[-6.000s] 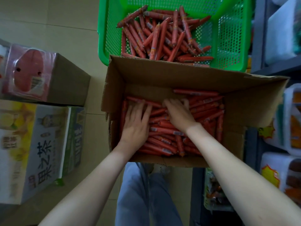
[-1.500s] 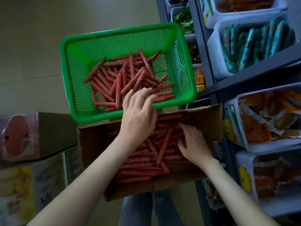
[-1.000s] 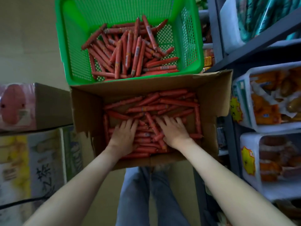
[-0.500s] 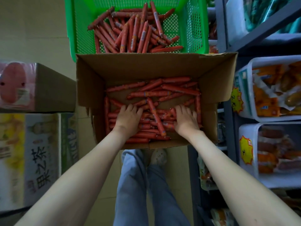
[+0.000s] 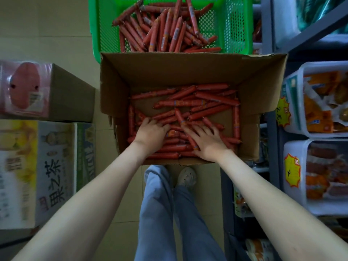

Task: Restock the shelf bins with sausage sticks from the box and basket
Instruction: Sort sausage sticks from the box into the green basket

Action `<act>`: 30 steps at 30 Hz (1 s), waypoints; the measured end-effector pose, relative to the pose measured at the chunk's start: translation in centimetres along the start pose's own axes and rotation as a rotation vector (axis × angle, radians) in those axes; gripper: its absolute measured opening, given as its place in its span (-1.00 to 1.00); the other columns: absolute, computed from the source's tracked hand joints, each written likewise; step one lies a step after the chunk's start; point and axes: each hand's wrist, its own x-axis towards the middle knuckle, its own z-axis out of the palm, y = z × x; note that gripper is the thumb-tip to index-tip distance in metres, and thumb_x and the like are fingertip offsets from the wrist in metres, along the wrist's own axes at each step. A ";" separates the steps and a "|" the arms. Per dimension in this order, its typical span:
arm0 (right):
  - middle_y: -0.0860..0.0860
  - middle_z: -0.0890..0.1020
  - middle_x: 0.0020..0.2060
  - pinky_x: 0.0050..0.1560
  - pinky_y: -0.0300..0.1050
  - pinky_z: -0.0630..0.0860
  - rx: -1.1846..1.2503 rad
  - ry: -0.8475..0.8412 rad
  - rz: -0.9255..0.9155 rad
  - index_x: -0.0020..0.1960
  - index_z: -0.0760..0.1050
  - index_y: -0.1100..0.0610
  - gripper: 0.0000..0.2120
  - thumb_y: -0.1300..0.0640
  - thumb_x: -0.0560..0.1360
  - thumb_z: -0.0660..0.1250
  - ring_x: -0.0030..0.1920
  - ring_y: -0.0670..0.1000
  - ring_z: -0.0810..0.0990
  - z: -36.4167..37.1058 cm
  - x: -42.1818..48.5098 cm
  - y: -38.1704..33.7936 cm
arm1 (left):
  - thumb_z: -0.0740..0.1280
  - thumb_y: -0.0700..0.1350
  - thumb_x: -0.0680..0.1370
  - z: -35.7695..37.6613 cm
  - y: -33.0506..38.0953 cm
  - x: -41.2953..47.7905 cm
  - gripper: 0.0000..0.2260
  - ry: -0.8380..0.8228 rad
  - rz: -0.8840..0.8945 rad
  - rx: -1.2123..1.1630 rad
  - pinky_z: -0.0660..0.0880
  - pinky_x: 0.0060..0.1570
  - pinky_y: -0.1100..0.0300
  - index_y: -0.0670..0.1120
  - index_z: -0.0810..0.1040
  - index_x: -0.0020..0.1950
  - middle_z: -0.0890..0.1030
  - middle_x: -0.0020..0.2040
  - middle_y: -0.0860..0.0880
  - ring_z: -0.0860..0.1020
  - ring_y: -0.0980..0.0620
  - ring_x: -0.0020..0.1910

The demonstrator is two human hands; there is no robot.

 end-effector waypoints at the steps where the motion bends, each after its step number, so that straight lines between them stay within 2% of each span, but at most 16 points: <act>1: 0.03 0.09 0.51 0.45 0.10 -0.12 -0.001 0.012 0.009 0.50 -0.31 -0.19 -0.18 0.06 0.52 0.23 0.51 0.08 -0.02 0.0 0.0 0.1 | 0.15 -0.02 0.59 -0.1 -0.1 -0.2 -0.69 0.023 0.005 -0.010 0.19 0.28 0.04 -0.01 0.39 0.33 0.55 0.21 -0.06 0.45 -0.11 0.22; 4: 0.04 0.09 0.52 0.44 0.01 -0.03 0.095 0.027 0.134 0.53 -0.17 -0.15 -0.26 0.32 0.53 0.10 0.51 0.12 0.00 -1.5 -0.6 1.0 | 0.36 -0.11 0.48 -0.3 -0.8 -1.0 -0.73 0.115 0.035 -0.070 0.40 0.13 0.00 -0.10 0.52 0.17 0.64 -0.04 -0.13 0.58 -0.18 -0.03; 6: 0.04 0.07 0.53 0.44 -0.05 0.05 0.141 0.025 0.246 0.53 0.01 -0.08 -0.40 0.33 0.58 0.00 0.48 0.14 0.11 -2.5 -1.2 2.8 | 0.50 -0.13 0.36 0.3 -1.6 -1.7 -0.71 0.248 0.049 -0.141 0.53 -0.10 0.06 -0.16 0.58 0.03 0.61 -0.22 -0.15 0.59 -0.19 -0.21; 8: 0.07 0.13 0.52 0.42 -0.04 0.13 0.105 0.109 0.323 0.50 0.15 0.00 -0.47 0.33 0.58 0.01 0.45 0.12 0.21 -2.7 -1.7 4.8 | 0.44 -0.07 0.42 0.3 -2.1 -2.4 -0.74 0.347 0.025 -0.203 0.53 -0.25 0.13 -0.17 0.59 0.03 0.59 -0.23 -0.14 0.58 -0.18 -0.21; 10: 0.10 0.21 0.49 0.41 -0.01 0.19 0.126 0.175 0.397 0.48 0.19 0.07 -0.49 0.31 0.56 0.09 0.42 0.12 0.26 -2.4 -1.9 6.0 | 0.27 0.02 0.51 0.0 -2.4 -2.8 -0.69 0.408 -0.018 -0.278 0.52 -0.31 0.12 -0.17 0.56 0.10 0.58 -0.18 -0.13 0.58 -0.17 -0.17; 12: 0.11 0.29 0.43 0.40 0.01 0.19 0.174 0.230 0.369 0.49 0.16 0.10 -0.49 0.24 0.56 0.15 0.40 0.12 0.26 -2.0 -1.8 6.0 | 0.26 0.04 0.53 -0.6 -2.4 -3.0 -0.67 0.420 -0.073 -0.371 0.54 -0.33 0.07 -0.17 0.51 0.15 0.60 -0.13 -0.15 0.59 -0.18 -0.15; 14: 0.10 0.29 0.42 0.41 0.03 0.13 0.205 0.273 0.235 0.51 0.09 0.09 -0.43 0.13 0.56 0.20 0.42 0.12 0.23 -1.7 -1.6 4.7 | 0.35 -0.02 0.51 -1.4 -2.0 -3.2 -0.67 0.453 -0.130 -0.469 0.55 -0.28 0.03 -0.20 0.50 0.18 0.62 -0.08 -0.19 0.60 -0.20 -0.11; 17: 0.05 0.16 0.48 0.44 0.05 0.04 0.244 0.193 0.044 0.54 -0.07 0.01 -0.26 -0.03 0.52 0.29 0.47 0.07 0.11 -1.4 -0.9 1.4 | 0.39 -0.04 0.52 -2.6 -1.5 -3.2 -0.68 0.520 -0.211 -0.593 0.46 -0.27 0.11 -0.21 0.50 0.17 0.63 -0.10 -0.16 0.60 -0.19 -0.15; 19: 0.02 0.06 0.51 0.44 0.08 -0.01 0.182 0.118 -0.033 0.54 -0.14 -0.04 -0.13 -0.14 0.45 0.35 0.49 0.05 0.01 -0.7 0.1 -0.8 | 0.37 0.00 0.52 -3.1 -1.5 -3.1 -0.67 0.578 -0.265 -0.629 0.39 -0.30 0.16 -0.19 0.48 0.17 0.64 -0.14 -0.15 0.60 -0.19 -0.21; 21: 0.04 -0.07 0.53 0.44 0.13 -0.09 0.096 0.092 -0.042 0.54 -0.18 -0.07 -0.02 -0.22 0.38 0.39 0.51 0.08 -0.11 0.2 0.9 -2.2 | 0.34 0.03 0.54 -3.7 -1.6 -2.9 -0.66 0.610 -0.308 -0.670 0.38 -0.33 0.18 -0.19 0.46 0.17 0.64 -0.17 -0.14 0.61 -0.20 -0.25; 23: 0.09 -0.18 0.53 0.44 0.17 -0.16 0.033 0.106 -0.009 0.53 -0.23 -0.09 0.04 -0.25 0.33 0.41 0.51 0.11 -0.22 0.8 1.4 -2.7 | 0.31 0.06 0.54 -4.1 -1.7 -2.8 -0.64 0.608 -0.329 -0.727 0.47 -0.33 0.11 -0.18 0.44 0.17 0.64 -0.16 -0.12 0.62 -0.19 -0.23; 25: 0.12 -0.21 0.52 0.43 0.21 -0.17 -0.016 0.104 0.019 0.53 -0.24 -0.09 0.07 -0.24 0.32 0.43 0.51 0.14 -0.25 0.9 1.9 -2.8 | 0.31 0.07 0.54 -4.6 -1.7 -2.8 -0.64 0.596 -0.349 -0.793 0.53 -0.26 0.06 -0.17 0.42 0.17 0.64 -0.15 -0.10 0.62 -0.12 -0.22; 26: 0.13 -0.20 0.52 0.43 0.23 -0.15 -0.030 0.094 0.026 0.54 -0.20 -0.07 0.06 -0.23 0.31 0.44 0.51 0.15 -0.24 0.8 2.1 -2.8 | 0.33 0.04 0.54 -4.8 -1.6 -2.8 -0.67 0.585 -0.365 -0.839 0.51 -0.25 0.13 -0.18 0.41 0.14 0.62 -0.17 -0.06 0.61 -0.05 -0.23; 28: 0.12 -0.10 0.52 0.43 0.23 -0.07 -0.028 0.074 0.039 0.53 -0.06 -0.04 -0.02 -0.20 0.32 0.45 0.51 0.16 -0.16 0.1 2.5 -2.8 | 0.35 -0.03 0.54 -4.9 -1.2 -2.8 -0.75 0.566 -0.413 -0.964 0.41 -0.31 0.39 -0.15 0.37 0.06 0.57 -0.22 0.05 0.56 0.21 -0.29; 30: 0.11 0.03 0.50 0.40 0.18 0.05 -0.054 0.091 0.024 0.49 0.08 -0.03 -0.18 -0.12 0.37 0.43 0.48 0.16 -0.01 -0.5 2.6 -2.5 | 0.35 -0.08 0.55 -4.9 -0.8 -2.6 -0.77 0.551 -0.488 -1.083 0.36 -0.35 0.50 -0.11 0.32 0.02 0.51 -0.24 0.13 0.52 0.37 -0.31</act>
